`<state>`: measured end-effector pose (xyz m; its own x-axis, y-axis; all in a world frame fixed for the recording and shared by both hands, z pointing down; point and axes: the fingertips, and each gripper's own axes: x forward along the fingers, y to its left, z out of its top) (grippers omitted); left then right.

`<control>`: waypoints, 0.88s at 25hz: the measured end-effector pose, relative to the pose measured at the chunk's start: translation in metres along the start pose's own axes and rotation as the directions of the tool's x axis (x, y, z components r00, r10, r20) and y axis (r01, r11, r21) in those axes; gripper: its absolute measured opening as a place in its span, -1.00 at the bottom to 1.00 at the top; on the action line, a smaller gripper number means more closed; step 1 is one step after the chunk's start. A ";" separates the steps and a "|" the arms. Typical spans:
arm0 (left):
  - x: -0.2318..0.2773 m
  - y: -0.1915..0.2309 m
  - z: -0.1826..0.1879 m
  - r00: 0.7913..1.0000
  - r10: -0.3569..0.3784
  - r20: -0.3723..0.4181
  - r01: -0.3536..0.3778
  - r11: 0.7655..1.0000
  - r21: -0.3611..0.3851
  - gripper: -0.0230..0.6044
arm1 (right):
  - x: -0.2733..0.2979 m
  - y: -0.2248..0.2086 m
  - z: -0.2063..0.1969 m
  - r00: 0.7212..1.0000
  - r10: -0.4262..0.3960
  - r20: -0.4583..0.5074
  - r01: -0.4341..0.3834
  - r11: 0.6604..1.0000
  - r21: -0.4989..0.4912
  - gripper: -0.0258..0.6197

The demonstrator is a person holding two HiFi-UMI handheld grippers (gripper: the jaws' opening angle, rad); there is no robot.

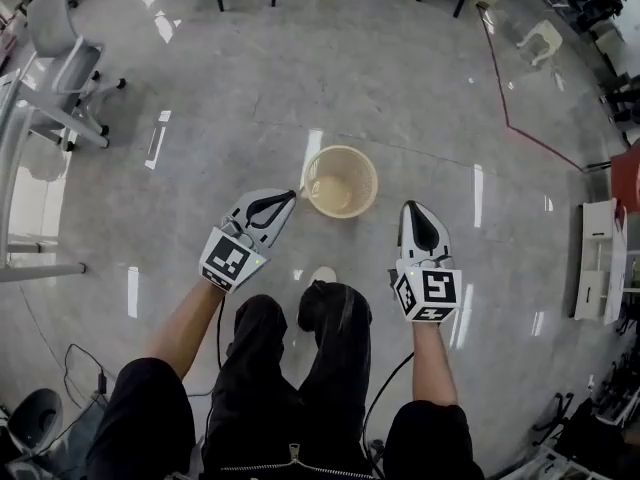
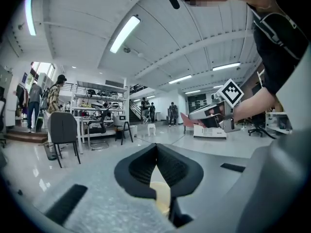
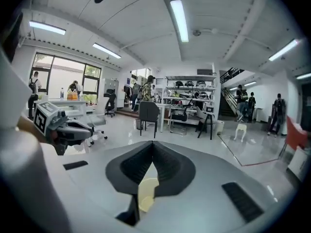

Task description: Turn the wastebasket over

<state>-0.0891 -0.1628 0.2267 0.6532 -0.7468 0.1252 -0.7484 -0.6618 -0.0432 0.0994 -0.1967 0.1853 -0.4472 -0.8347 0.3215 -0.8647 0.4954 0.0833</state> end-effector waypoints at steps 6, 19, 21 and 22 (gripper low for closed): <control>-0.127 -0.081 0.165 1.000 0.003 -0.029 -0.007 0.993 -0.122 -0.91 | -0.163 0.092 0.115 0.996 -0.044 -0.074 0.049 0.997 0.065 -0.88; -0.263 -0.197 0.288 0.999 0.036 -0.001 -0.036 0.991 -0.127 -0.91 | -0.350 0.210 0.191 0.991 -0.134 0.027 0.131 0.986 0.100 -0.89; -0.275 -0.216 0.293 0.999 0.042 -0.002 -0.042 0.992 -0.122 -0.91 | -0.373 0.220 0.190 0.992 -0.116 0.040 0.112 0.989 0.099 -0.89; -0.285 -0.228 0.294 0.999 0.047 -0.008 -0.047 0.991 -0.122 -0.91 | -0.387 0.228 0.186 0.993 -0.106 0.043 0.101 0.990 0.103 -0.89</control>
<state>-0.0707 0.1819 -0.0905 0.6165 -0.7764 0.1310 -0.7870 -0.6127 0.0724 0.0328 0.1945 -0.0951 -0.3621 -0.8922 0.2700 -0.9245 0.3807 0.0181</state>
